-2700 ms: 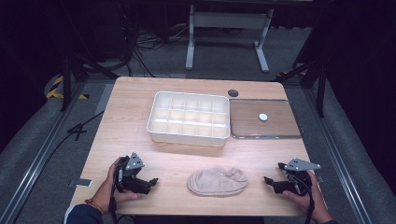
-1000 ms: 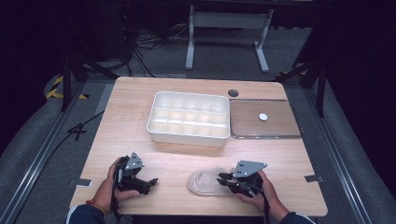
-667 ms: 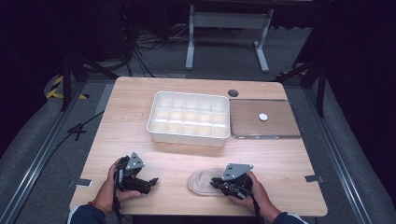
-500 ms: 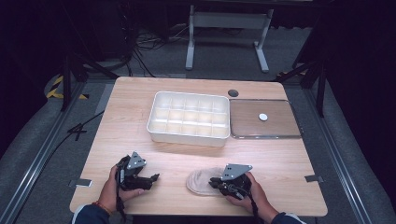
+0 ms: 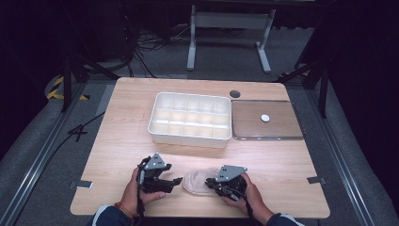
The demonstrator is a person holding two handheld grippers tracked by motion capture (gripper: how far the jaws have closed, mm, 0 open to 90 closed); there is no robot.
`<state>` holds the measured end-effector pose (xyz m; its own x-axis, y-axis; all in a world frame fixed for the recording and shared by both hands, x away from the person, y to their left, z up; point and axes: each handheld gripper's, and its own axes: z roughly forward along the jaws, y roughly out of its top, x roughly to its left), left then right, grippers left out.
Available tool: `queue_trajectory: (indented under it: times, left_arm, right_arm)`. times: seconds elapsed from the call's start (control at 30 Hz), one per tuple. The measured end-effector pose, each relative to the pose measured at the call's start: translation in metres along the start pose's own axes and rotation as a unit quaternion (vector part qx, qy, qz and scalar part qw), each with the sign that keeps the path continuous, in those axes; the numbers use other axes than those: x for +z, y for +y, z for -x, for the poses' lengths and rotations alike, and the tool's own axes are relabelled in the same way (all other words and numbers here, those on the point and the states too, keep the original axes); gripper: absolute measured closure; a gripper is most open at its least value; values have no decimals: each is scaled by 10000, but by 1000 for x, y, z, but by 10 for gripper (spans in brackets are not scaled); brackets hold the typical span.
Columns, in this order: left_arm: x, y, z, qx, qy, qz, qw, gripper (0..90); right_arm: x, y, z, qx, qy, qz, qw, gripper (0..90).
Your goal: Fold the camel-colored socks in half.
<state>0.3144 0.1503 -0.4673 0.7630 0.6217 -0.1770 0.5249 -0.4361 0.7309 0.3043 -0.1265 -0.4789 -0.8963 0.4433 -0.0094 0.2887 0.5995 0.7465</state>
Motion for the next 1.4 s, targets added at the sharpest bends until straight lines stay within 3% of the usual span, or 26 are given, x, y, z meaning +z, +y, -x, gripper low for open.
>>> queue_trajectory:
  times: [0.13, 0.2, 0.33, 0.47, 0.53, 0.63, 0.7, 0.73, 0.83, 0.93, 1.1, 1.23, 1.4]
  left_arm:
    - [12, 4, 8, 28, -29, -124, 9999, 317]
    - [18, 5, 10, 95, 94, -297, 9995, 321]
    - [24, 7, 13, 73, 216, -404, 9989, 341]
    - [26, 9, 18, 355, 443, -556, 9968, 358]
    - [26, 10, 21, 353, 445, -555, 9968, 387]
    - [25, 10, 22, 334, 379, -572, 9971, 470]
    - [24, 10, 22, 323, 325, -588, 9972, 576]
    - [24, 10, 21, 309, 271, -597, 9974, 576]
    - [22, 10, 16, 127, 4, -619, 9980, 730]
    - [21, 10, 14, 67, -56, -646, 9979, 790]
    - [17, 10, 17, 117, -84, -512, 9986, 833]
    - [8, 15, 23, 122, -194, -140, 9996, 840]
    - [3, 20, 30, 204, -299, 195, 9992, 842]
  right_arm:
    - [3, 2, -1, -30, -14, 23, 10000, 838]
    - [3, 2, -1, -25, -37, -2, 10000, 838]
    - [3, 2, -2, -26, -46, 2, 10000, 838]
    - [3, 3, -2, -53, -57, 11, 10000, 838]
    - [3, 3, -2, -54, -53, 11, 10000, 838]
    - [4, 3, -2, -64, -68, 17, 10000, 838]
    - [4, 3, -3, -64, -70, 23, 10000, 838]
    - [4, 3, -3, -64, -70, 23, 10000, 838]
    - [6, 5, -2, -67, -49, 40, 10000, 838]
    - [8, 6, -1, -50, -9, 36, 10000, 840]
    - [10, 9, 0, -67, -3, 4, 10000, 844]
    - [11, 11, 1, -35, 40, -23, 10000, 844]
    - [14, 14, 0, -18, -24, -87, 10000, 845]
